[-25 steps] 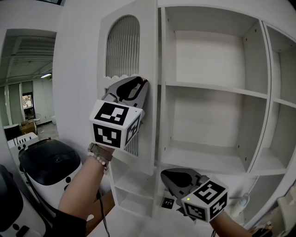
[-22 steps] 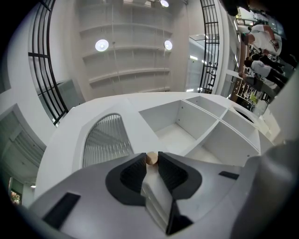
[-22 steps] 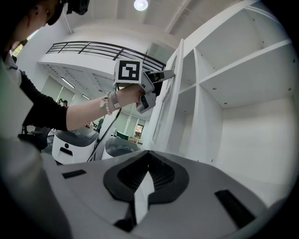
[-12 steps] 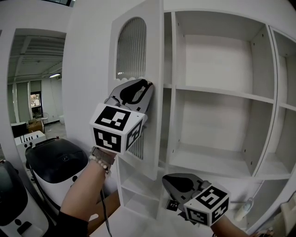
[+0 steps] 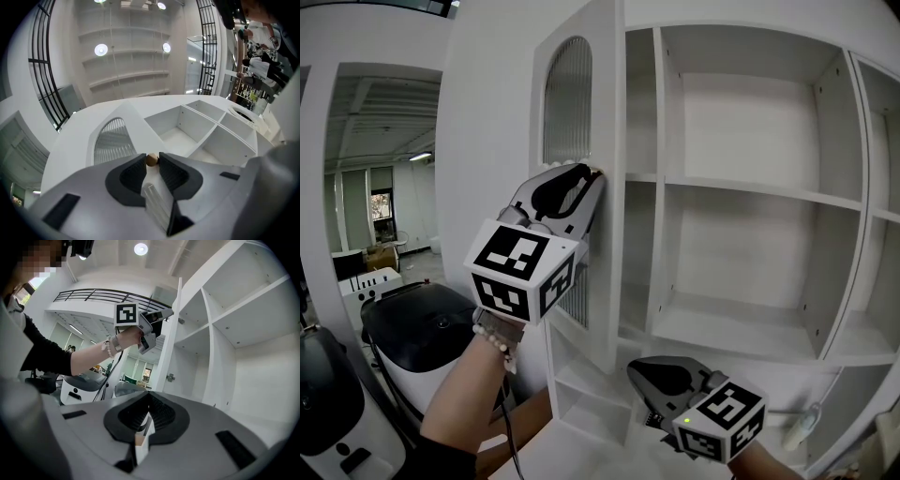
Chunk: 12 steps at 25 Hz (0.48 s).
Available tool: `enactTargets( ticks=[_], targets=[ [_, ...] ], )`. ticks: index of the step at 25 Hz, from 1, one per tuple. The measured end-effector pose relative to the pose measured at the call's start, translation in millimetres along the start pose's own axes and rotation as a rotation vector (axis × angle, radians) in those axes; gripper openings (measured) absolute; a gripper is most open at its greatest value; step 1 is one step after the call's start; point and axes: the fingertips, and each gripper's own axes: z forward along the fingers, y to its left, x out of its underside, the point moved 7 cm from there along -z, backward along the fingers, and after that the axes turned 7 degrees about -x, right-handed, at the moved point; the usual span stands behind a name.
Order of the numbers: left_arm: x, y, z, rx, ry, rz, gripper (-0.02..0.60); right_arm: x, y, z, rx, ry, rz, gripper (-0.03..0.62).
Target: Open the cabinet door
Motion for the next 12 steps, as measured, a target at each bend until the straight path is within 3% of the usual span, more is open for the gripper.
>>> enactTargets(
  ticks=[5,12],
  targets=[
    [-4,6,-9,-0.006,-0.006,0.027,0.083,-1,-1,2,0.004,-0.001,-0.017,0.000],
    [-6,11,-16,-0.007,-0.019,0.001,0.081,1,2,6,-0.014,-0.010,-0.016,-0.002]
  ],
)
